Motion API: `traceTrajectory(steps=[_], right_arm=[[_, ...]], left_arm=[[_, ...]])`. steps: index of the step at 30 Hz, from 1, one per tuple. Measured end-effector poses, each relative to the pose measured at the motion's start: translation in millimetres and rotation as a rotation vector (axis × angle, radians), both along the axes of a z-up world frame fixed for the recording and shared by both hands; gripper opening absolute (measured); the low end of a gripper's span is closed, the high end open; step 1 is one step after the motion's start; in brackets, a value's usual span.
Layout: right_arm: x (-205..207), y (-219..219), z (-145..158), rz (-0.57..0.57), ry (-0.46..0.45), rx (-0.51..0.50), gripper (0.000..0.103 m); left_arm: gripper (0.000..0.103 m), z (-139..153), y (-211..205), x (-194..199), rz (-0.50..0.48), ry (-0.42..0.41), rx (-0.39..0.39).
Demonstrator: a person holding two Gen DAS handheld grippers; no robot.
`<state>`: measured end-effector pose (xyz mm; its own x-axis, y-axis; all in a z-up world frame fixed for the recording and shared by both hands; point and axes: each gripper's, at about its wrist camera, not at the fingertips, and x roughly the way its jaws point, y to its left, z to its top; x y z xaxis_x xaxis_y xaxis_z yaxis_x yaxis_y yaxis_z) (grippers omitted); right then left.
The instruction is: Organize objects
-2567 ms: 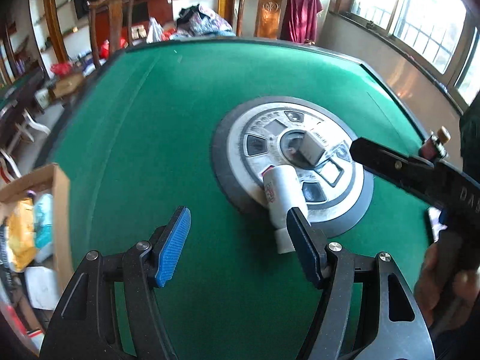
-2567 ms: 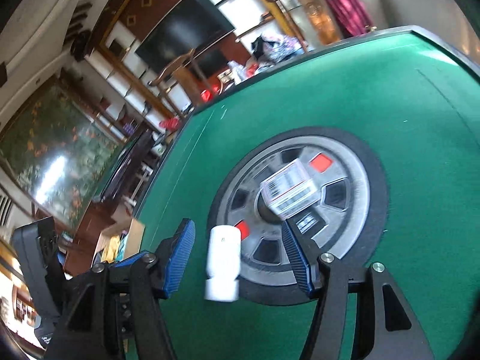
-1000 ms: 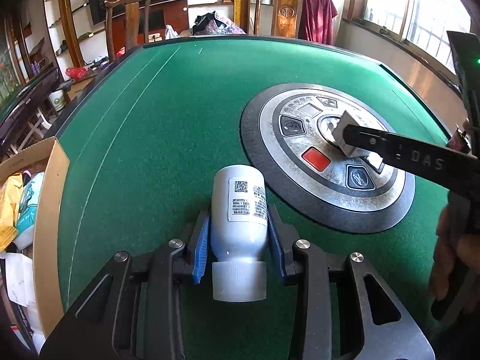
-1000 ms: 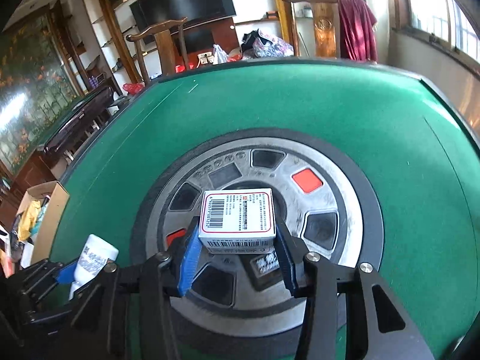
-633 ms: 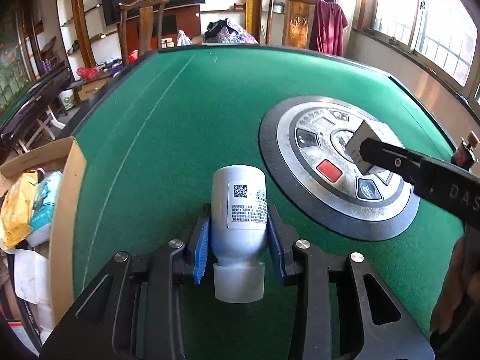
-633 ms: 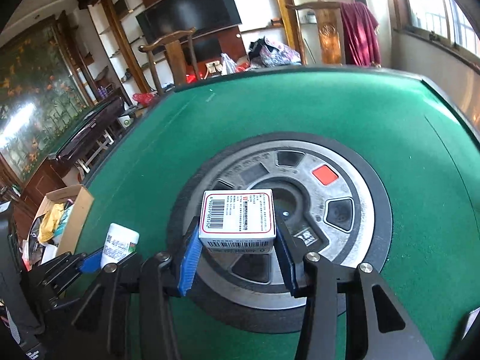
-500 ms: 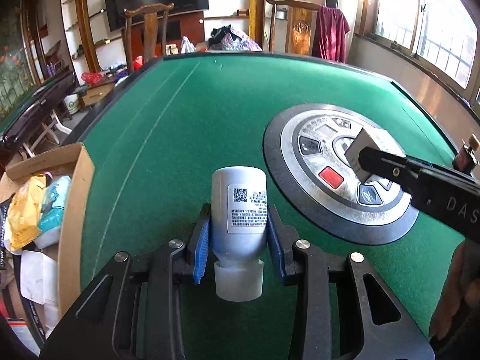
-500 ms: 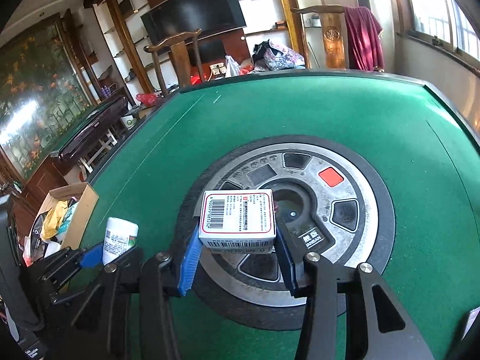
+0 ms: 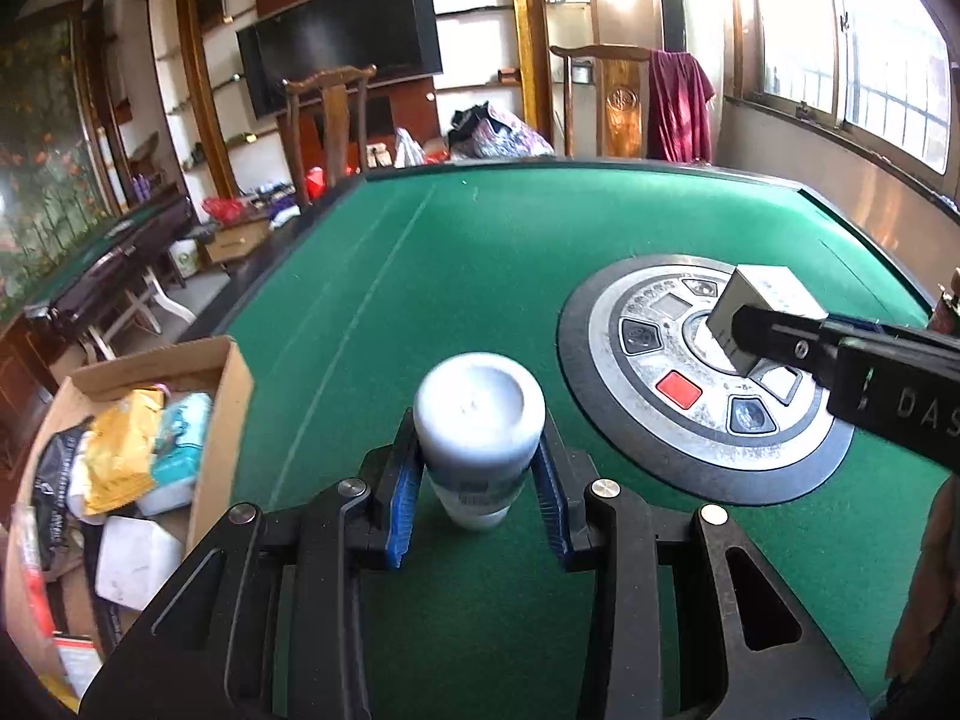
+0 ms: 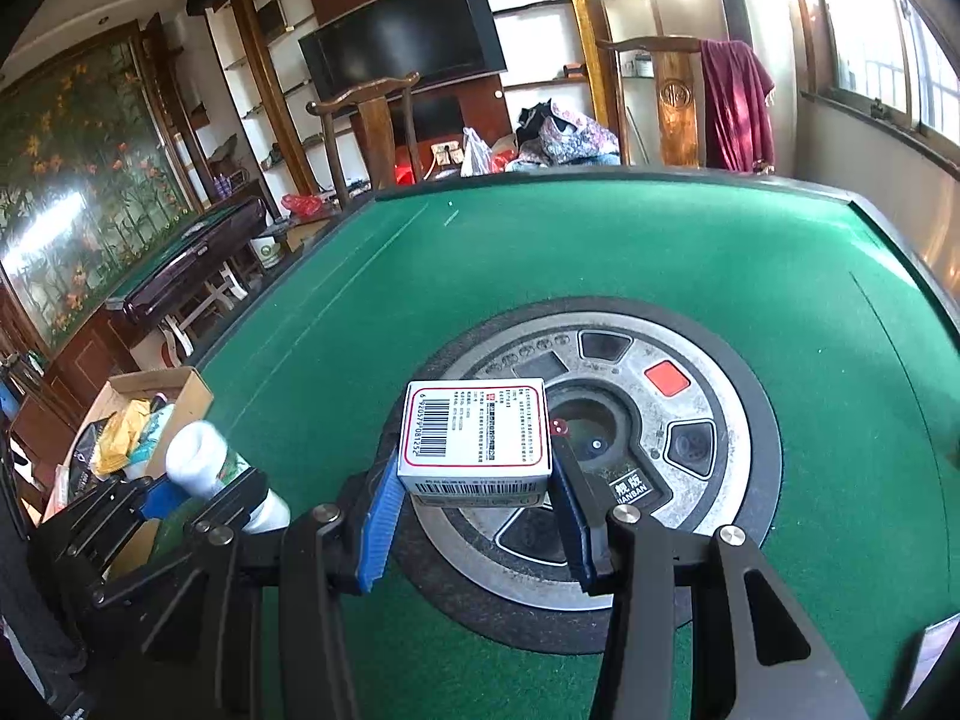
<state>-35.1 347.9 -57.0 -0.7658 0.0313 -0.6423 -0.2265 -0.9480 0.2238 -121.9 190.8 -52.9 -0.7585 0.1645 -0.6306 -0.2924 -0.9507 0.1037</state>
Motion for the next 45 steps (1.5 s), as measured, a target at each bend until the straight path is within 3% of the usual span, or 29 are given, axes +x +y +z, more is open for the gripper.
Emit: traceTrajectory(steps=[11,24,28,29,33,40,43,45], right_arm=[[11.6,-22.8,11.0,0.033,0.036,0.029,0.046],[24.7,-30.1,6.3,0.030,0.031,0.012,0.046],[25.3,-28.1,6.4,0.032,0.027,0.012,0.046],[26.0,-27.7,6.2,0.031,0.026,0.010,0.046],[25.8,-24.3,6.6,0.024,0.023,-0.001,0.046],[24.0,-17.4,7.9,0.021,0.023,-0.012,0.046],[25.1,-13.8,7.8,0.014,0.028,-0.027,0.046],[25.6,-13.1,7.3,0.012,0.028,-0.032,0.046]], left_arm=[[0.034,8.6,-14.1,35.3,-0.002,0.064,-0.015],[0.034,-7.1,-13.1,34.0,-0.022,-0.014,-0.030],[0.034,-16.1,-12.6,28.0,-0.024,-0.058,-0.036],[0.029,-18.0,-13.8,26.0,-0.024,-0.073,-0.029],[0.029,-14.6,-26.4,15.0,-0.036,-0.174,0.074],[0.029,-5.9,-38.8,6.9,-0.060,-0.352,0.134],[0.042,-5.2,-37.9,15.6,-0.063,-0.393,0.136],[0.044,-6.4,-39.5,22.0,-0.063,-0.416,0.147]])
